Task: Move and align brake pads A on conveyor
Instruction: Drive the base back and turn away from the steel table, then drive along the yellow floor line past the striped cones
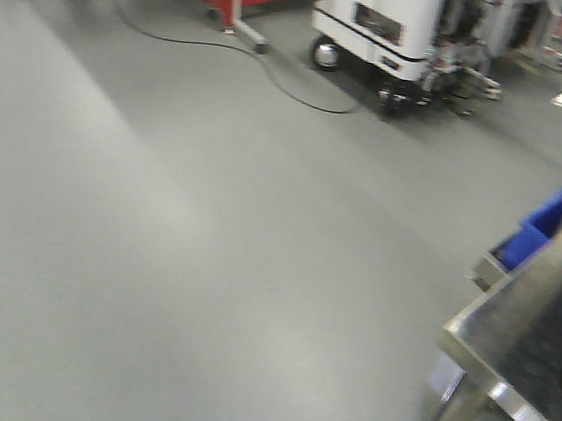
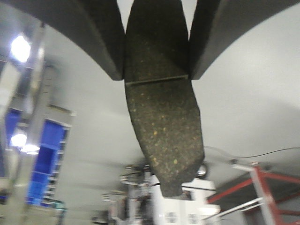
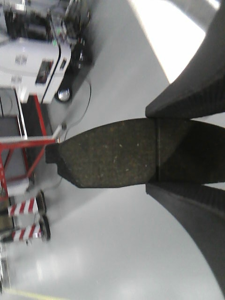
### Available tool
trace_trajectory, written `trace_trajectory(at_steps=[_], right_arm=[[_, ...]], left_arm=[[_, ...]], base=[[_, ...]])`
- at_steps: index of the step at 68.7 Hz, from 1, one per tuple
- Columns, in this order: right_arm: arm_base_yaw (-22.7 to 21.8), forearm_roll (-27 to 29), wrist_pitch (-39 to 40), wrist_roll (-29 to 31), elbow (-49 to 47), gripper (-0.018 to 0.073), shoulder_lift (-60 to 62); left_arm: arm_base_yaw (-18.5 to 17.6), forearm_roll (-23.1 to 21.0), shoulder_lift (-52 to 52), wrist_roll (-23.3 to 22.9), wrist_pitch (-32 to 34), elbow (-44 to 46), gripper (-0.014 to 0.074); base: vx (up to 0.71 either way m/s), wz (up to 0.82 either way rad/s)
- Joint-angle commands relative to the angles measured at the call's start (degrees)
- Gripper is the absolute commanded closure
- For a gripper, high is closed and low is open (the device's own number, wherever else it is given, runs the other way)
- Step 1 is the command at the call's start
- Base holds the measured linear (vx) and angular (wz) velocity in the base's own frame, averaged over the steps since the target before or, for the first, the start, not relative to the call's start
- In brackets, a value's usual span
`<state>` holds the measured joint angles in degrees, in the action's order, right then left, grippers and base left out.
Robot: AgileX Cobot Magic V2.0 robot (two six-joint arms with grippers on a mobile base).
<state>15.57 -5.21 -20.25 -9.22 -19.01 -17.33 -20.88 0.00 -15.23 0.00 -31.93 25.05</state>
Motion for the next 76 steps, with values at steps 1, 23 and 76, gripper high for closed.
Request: trace_trajectory(at_steps=[1,23,76], right_arm=[[-0.12,-0.72,5.55,0.56,-1.85,0.0564,-0.53],[-0.12,-0.72,5.62,0.56,-1.85,0.0564,-0.53],[-0.12,-0.72,5.62,0.56,-1.85,0.0564,-0.53]], left_arm=[[-0.28,-0.48,-0.39,-0.58,5.57,1.70,0.0557],[-0.28,-0.48,-0.39,-0.58,5.57,1.70,0.0557],[-0.28,-0.48,-0.32,-0.58,5.55,1.70,0.0557]], base=[[-0.02,0.74],[0.02,0.64],[0.12,0.51]])
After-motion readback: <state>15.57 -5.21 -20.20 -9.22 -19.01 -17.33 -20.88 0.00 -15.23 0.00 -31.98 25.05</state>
